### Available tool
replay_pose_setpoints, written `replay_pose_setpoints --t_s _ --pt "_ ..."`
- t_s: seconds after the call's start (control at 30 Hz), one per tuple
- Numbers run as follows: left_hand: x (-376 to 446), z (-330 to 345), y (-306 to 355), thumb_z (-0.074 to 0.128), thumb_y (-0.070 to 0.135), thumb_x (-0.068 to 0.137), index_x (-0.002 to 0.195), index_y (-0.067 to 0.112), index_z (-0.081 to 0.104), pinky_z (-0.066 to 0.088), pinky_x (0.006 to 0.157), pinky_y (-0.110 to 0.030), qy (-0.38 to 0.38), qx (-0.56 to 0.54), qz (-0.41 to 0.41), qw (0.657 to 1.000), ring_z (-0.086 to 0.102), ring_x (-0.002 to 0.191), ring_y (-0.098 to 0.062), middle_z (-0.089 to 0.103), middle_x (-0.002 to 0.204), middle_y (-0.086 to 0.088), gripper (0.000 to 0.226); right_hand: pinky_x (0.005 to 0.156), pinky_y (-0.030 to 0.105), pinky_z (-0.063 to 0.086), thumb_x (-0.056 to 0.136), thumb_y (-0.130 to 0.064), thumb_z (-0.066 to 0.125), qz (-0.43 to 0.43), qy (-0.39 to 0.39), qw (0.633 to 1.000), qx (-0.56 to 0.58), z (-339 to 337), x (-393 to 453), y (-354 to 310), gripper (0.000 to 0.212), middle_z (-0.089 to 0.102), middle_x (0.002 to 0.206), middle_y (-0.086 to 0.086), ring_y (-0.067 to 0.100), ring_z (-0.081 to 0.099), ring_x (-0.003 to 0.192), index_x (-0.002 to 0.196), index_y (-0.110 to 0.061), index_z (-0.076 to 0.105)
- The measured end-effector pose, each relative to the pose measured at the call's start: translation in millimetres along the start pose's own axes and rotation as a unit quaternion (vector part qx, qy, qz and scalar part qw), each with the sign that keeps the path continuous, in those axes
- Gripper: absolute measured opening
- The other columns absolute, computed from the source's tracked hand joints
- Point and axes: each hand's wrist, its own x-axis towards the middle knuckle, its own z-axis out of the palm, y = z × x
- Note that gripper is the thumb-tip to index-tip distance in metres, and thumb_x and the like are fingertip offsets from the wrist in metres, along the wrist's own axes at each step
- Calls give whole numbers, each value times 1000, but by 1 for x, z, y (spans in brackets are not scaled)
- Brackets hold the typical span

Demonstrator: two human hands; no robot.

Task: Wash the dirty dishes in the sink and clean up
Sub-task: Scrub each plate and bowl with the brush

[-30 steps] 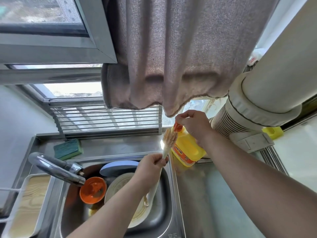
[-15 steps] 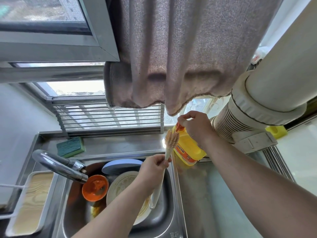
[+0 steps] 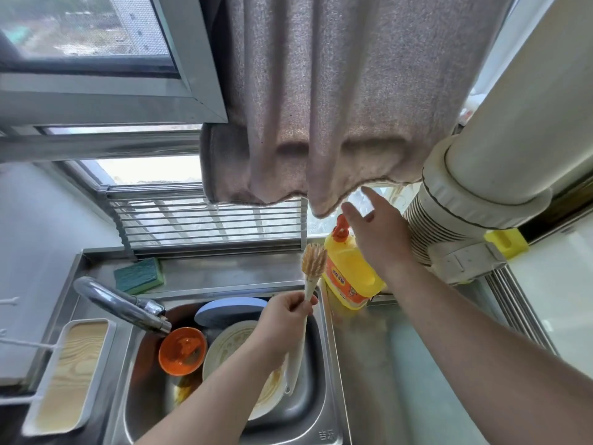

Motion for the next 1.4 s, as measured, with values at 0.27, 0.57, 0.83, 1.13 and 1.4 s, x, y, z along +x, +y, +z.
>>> replay_pose_setpoints --t_s 0.27,0.57,0.83,1.13,1.4 --pt "-42 -34 -63 64 17 103 104 18 80 59 91 -36 -34 -85 -83 992 70 94 -21 78 97 -4 17 71 24 49 100 -49 61 173 -384 904 66 82 -192 101 24 64 83 -8 1 58 71 107 -26 63" --pt "-33 -93 -181 66 26 103 127 28 68 53 83 -17 -19 49 -180 982 66 102 -1 71 122 6 24 45 26 41 110 -26 44 314 -388 858 123 122 -255 153 18 54 60 5 22 54 48 114 -14 56" --pt "37 -126 -262 62 21 97 136 18 41 53 74 -41 124 185 -278 934 61 88 -28 63 113 -10 44 50 18 36 108 -17 46 272 -356 894 11 120 -261 187 18 68 71 0 7 47 47 98 -11 59" --pt "19 -152 -263 53 11 95 123 20 49 65 57 -49 106 147 -254 950 69 86 -37 60 105 -11 30 45 21 34 109 -16 43 296 -296 907 35 129 -272 160 25 59 58 2 10 40 43 90 -4 56" --pt "5 -165 -253 40 17 96 130 14 51 60 90 -45 96 340 -242 904 68 100 -37 64 118 -17 36 45 21 32 110 -17 43 294 -280 913 40 127 -270 136 26 59 57 0 9 39 42 90 -11 57"
